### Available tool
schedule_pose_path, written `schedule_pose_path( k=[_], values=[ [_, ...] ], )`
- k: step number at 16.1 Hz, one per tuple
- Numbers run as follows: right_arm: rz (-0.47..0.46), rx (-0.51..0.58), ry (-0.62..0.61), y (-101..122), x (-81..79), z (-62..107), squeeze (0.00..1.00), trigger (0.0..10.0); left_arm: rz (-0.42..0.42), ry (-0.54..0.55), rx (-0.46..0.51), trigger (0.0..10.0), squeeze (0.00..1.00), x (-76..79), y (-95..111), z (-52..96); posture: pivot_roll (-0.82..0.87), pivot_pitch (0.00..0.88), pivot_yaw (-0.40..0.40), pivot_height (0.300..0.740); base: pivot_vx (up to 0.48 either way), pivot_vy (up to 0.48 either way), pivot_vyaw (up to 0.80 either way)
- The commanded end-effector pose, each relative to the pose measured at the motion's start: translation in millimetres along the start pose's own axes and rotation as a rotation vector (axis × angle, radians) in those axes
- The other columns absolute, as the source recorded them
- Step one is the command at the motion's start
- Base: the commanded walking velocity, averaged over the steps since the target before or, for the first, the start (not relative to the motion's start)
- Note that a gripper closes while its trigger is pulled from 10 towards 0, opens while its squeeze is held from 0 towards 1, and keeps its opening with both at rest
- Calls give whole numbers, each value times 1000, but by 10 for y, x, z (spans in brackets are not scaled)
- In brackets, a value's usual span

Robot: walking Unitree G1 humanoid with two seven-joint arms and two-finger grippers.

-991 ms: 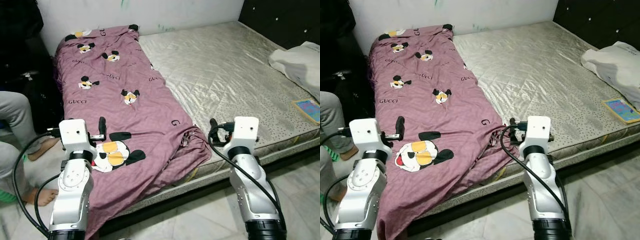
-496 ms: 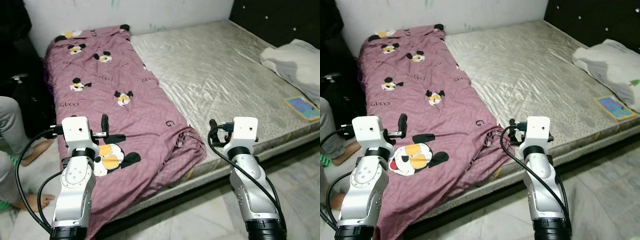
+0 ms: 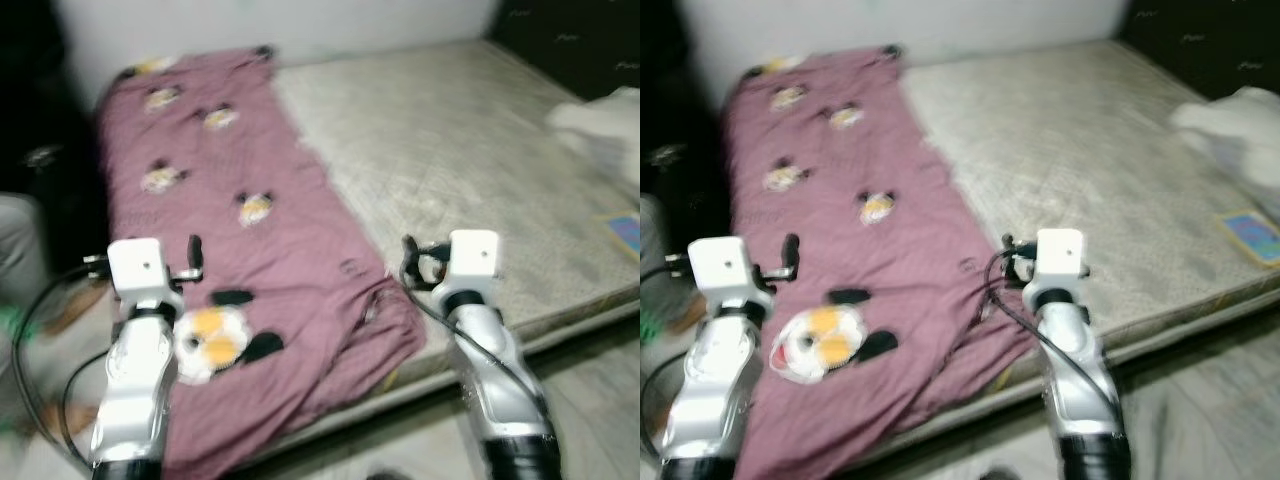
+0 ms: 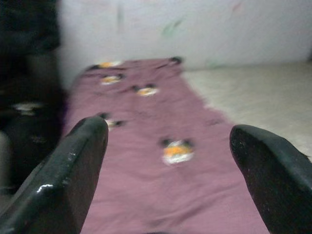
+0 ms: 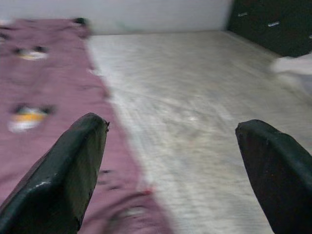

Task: Clean up the room

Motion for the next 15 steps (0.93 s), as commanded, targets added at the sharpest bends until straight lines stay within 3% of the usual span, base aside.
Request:
schedule_pose_path(
  k=[1, 11, 15],
  values=[
    [-8, -3, -15, -9, 18, 7, 0, 10000, -10, 0, -32, 10000, 0, -33, -79, 49, -8, 125, 11, 740, 0, 0, 0],
    [1, -31, 22, -85, -26, 40, 0, 10000, -8, 21, -52, 10000, 0, -44, -133, 92, -5, 143, 4, 740, 0, 0, 0],
    [-2, -48, 56, -129, -84, 61, 0, 10000, -9, 31, -58, 10000, 0, -63, -139, 116, -3, 156, -1, 692, 0, 0, 0]
  ],
)
Point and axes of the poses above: a point about 5 cm out from each wrist's last joint towards the gripper, its own z axis pointing back from the gripper into the wrist, its own y axis along the axis of the wrist's last joint, x = y × z, the point moved 3 cm from there along -z, pointing out of the wrist towards the gripper, and after that the axes turned 1 degree about -z, right-handed, at the moved point
